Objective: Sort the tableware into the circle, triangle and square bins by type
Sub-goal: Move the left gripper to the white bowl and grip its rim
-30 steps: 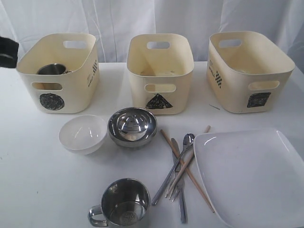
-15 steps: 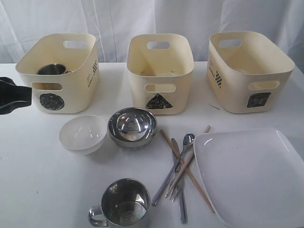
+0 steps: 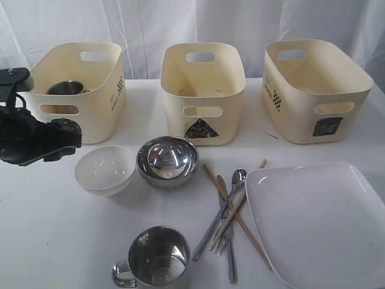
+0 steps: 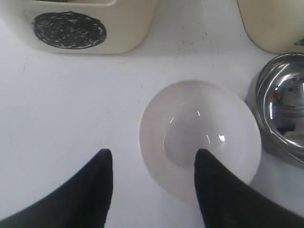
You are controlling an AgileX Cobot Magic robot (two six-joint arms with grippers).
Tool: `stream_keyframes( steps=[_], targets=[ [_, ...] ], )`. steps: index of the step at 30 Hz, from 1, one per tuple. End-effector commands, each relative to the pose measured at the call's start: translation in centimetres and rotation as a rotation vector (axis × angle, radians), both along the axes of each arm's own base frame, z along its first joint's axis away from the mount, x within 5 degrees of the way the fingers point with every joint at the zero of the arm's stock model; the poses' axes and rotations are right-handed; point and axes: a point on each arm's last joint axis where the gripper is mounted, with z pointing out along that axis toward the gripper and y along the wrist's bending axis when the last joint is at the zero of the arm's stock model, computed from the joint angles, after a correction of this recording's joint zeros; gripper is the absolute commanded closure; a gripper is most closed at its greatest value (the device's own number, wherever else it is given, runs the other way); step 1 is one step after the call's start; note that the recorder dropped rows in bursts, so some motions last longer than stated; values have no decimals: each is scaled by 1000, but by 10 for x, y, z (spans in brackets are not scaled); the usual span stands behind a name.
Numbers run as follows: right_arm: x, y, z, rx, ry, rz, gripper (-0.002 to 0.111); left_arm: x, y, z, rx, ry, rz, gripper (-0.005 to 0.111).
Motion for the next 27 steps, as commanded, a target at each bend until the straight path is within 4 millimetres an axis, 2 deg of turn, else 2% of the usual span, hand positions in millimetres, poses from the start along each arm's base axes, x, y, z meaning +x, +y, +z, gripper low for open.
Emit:
stream_keyframes(
  steps=[1,6,17,27],
  targets=[
    [0,0,-1,-3,-2,-1,108,10,-11,-17,-5,5,-5,50],
    [0,0,-1,-3,-2,-1,108,26,-17,-32,-5,49,13,50],
    [0,0,-1,-3,-2,-1,108,52,-26,-50,7,76,17,50],
    [0,0,-1,-3,-2,-1,108,59,-29,-60,23,124,8,50]
  ],
)
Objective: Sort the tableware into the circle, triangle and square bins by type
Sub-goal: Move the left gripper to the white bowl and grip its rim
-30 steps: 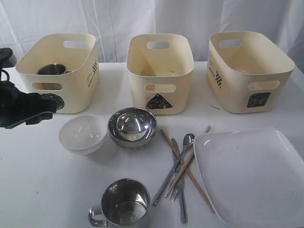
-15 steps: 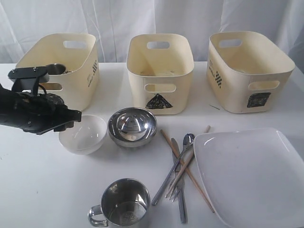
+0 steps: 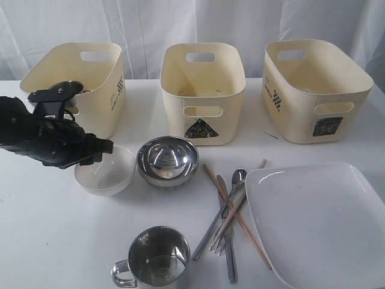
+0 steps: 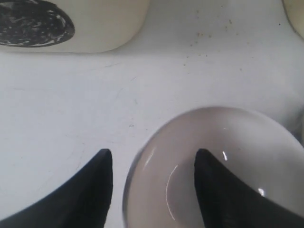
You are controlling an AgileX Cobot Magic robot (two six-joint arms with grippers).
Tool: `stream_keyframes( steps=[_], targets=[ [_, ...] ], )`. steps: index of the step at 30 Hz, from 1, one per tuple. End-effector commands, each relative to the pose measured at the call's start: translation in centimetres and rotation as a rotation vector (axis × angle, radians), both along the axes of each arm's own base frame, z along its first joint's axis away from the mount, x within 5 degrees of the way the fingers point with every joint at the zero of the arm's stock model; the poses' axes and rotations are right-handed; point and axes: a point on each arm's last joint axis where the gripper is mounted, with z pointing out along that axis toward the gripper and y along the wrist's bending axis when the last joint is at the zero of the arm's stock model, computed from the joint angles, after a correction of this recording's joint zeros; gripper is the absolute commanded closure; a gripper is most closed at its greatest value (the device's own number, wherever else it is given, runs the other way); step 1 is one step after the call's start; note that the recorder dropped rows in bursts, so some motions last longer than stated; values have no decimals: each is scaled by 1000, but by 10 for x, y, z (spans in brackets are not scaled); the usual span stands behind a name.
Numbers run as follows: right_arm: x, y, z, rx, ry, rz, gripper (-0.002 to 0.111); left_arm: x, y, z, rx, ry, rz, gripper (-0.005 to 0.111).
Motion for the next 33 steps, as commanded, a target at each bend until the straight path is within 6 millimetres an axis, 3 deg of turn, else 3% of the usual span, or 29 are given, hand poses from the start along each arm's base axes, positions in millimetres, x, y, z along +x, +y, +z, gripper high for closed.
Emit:
stream_keyframes(
  steps=[1,33],
  targets=[
    [0,0,-1,-3,-2,-1,108,-2,-2,-2,-4,29,0,50],
    [0,0,-1,-3,-4,-1,108,-5,-2,-11,41,77,-50,50]
  ],
)
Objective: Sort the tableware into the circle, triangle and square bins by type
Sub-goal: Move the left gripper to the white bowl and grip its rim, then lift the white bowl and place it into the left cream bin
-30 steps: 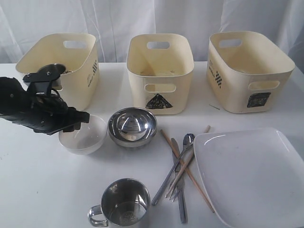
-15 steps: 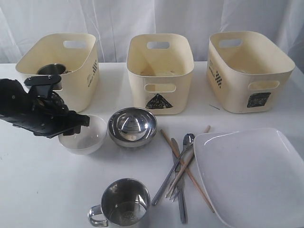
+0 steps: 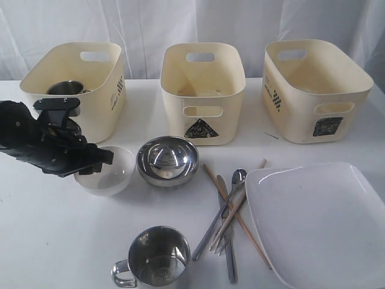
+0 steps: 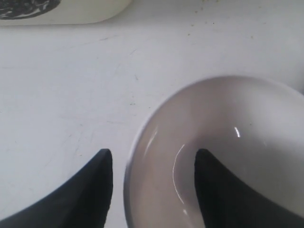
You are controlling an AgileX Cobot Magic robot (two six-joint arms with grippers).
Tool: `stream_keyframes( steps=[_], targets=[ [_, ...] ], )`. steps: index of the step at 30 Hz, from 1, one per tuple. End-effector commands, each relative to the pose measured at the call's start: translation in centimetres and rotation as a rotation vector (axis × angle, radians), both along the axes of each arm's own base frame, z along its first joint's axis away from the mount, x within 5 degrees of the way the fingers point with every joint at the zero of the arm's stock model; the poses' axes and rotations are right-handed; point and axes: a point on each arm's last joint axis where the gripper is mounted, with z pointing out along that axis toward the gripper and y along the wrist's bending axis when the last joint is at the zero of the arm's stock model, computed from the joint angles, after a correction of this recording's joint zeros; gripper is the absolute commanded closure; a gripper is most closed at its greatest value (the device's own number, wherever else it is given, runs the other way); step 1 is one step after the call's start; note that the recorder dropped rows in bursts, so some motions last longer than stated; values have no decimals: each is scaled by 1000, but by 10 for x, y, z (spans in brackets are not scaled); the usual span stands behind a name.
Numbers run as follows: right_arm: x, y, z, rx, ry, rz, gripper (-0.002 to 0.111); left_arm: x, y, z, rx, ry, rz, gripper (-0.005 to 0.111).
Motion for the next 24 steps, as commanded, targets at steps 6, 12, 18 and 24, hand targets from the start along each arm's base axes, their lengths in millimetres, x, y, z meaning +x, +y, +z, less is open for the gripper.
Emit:
stream_keyframes(
  steps=[6,12,18,24],
  targets=[
    [0,0,-1,-3,-4,-1,108,-4,-2,0,3,35,-12,50],
    [0,0,-1,-3,-2,-1,108,-4,-2,-10,15,76,-14,50],
    [0,0,-1,-3,-2,-1,108,-4,-2,-16,23,104,-16,50],
    [0,0,-1,-3,-2,-1,108,-4,-2,-16,23,104,-16,50]
  ],
)
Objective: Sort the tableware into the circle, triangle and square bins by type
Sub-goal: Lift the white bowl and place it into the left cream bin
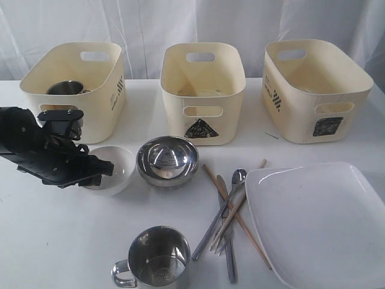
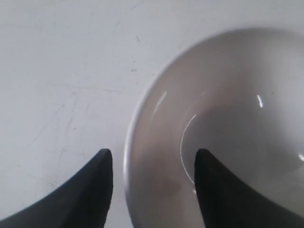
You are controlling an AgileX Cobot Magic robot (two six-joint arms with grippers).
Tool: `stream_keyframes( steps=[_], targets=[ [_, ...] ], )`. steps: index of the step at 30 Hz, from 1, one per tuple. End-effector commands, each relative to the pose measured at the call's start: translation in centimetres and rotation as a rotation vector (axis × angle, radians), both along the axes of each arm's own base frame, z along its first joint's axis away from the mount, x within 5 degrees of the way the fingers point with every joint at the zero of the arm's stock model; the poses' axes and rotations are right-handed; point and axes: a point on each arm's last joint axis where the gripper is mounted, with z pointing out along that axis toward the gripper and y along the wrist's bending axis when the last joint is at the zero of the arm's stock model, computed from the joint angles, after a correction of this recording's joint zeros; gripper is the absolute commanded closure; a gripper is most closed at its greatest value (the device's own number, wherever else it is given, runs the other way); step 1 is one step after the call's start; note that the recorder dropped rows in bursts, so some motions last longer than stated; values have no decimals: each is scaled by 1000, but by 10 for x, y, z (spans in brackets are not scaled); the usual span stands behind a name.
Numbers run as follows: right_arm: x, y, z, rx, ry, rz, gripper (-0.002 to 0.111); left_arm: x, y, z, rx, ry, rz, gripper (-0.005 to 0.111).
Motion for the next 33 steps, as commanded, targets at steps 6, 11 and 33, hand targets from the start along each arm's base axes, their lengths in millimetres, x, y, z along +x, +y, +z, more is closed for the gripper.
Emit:
stream_keyframes(
  steps=[6,11,33],
  targets=[
    [0,0,-1,-3,-2,-1,108,-3,-2,-1,1,28,-8,71],
    [0,0,-1,-3,-2,-1,108,-6,-2,2,3,47,-13,101],
    [0,0,-1,-3,-2,-1,108,-38,20,123,47,-302,-142,107]
  ],
)
